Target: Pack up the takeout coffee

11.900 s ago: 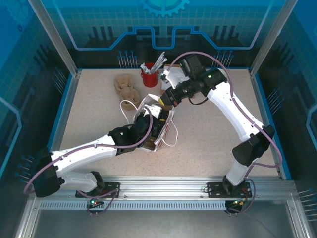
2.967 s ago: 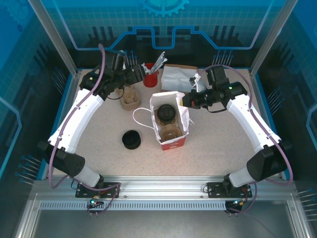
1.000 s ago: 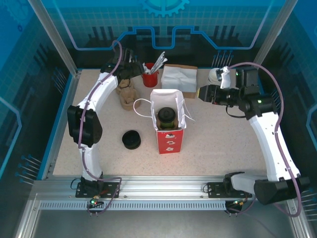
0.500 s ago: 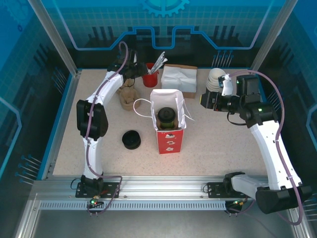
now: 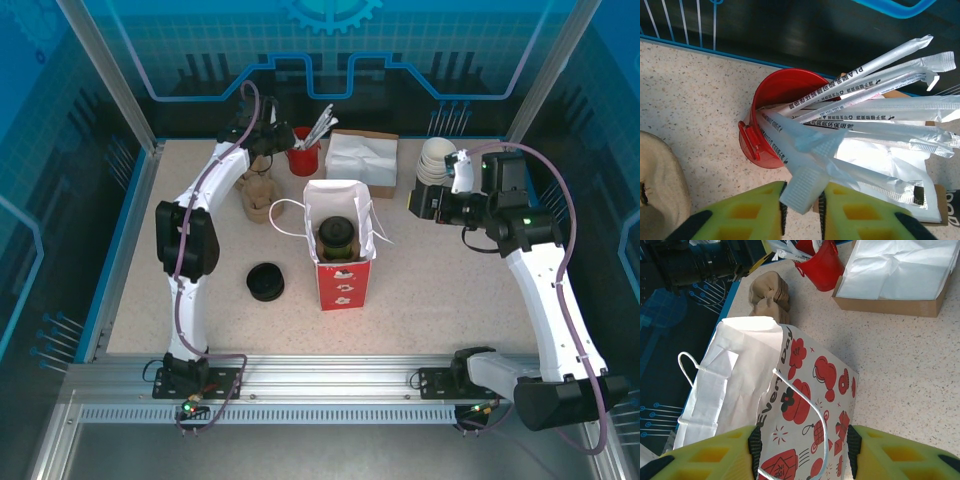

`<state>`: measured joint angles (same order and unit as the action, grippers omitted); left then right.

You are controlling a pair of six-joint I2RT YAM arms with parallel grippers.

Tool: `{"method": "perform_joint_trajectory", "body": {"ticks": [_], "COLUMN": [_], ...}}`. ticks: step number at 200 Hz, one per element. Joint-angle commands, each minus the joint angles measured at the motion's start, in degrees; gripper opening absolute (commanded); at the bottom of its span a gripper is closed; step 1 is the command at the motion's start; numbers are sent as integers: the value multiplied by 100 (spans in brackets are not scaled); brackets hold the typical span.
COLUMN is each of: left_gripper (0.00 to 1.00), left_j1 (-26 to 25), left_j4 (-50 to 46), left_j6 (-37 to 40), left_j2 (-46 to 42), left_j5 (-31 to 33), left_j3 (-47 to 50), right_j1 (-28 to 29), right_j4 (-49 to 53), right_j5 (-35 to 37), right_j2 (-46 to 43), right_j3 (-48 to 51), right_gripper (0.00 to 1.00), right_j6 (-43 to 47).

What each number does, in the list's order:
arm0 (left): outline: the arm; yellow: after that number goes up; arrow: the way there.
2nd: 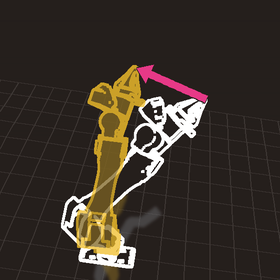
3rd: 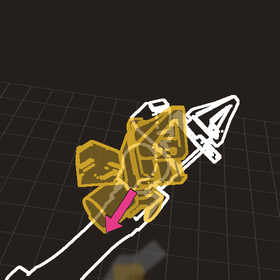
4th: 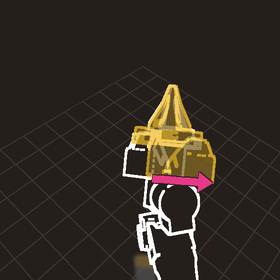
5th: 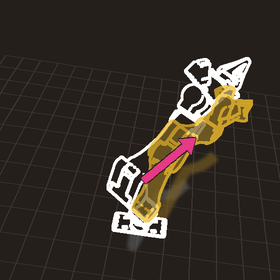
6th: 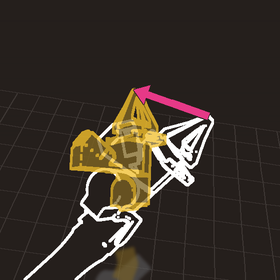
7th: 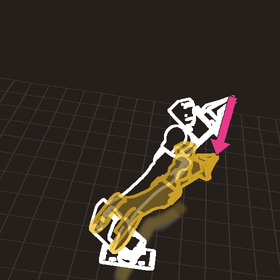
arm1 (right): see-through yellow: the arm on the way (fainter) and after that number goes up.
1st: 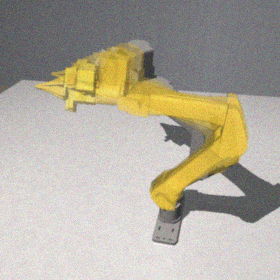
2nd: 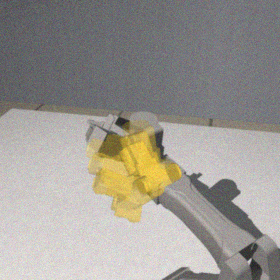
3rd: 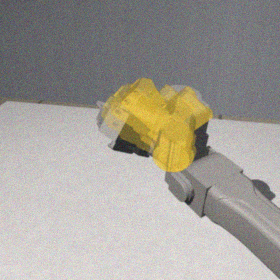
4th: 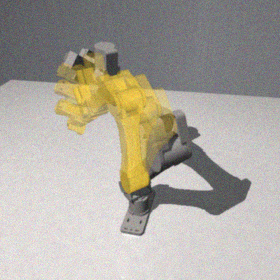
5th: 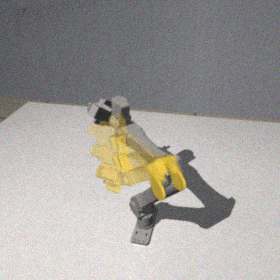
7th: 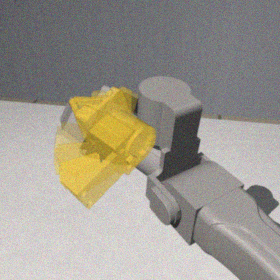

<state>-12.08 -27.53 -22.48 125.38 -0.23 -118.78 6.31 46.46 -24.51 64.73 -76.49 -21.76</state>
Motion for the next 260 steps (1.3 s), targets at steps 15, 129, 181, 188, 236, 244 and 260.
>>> {"method": "perform_joint_trajectory", "body": {"ticks": [15,129,181,188,236,244,260], "left_gripper": [22,10,9,8,5,5,5], "left_j1": [86,91,90,94,83,77,65], "left_j4": [-11,-259,-540,-575,-748,-779,-855], "left_j6": [176,457,546,544,577,585,609], "left_j2": [51,-194,-442,-512,-993,-1090,-1255], "left_j5": [96,25,-198,-246,-515,-518,-531], "left_j3": [-303,-680,-975,-989,-1000,-1007,-1052], "right_j1": [-146,-228,-250,-253,-276,-281,-291], "right_j4": [-3,-14,3,4,-47,-50,-66], "right_j5": [-148,-218,-215,-220,-216,-224,-237], "right_j2": [-39,-4,-30,-31,-6,-4,9], "right_j3": [56,29,0,-11,-74,-90,-128], "right_gripper": [52,53,53,53,53,53,53], "right_j6": [141,212,255,260,269,269,261]}}
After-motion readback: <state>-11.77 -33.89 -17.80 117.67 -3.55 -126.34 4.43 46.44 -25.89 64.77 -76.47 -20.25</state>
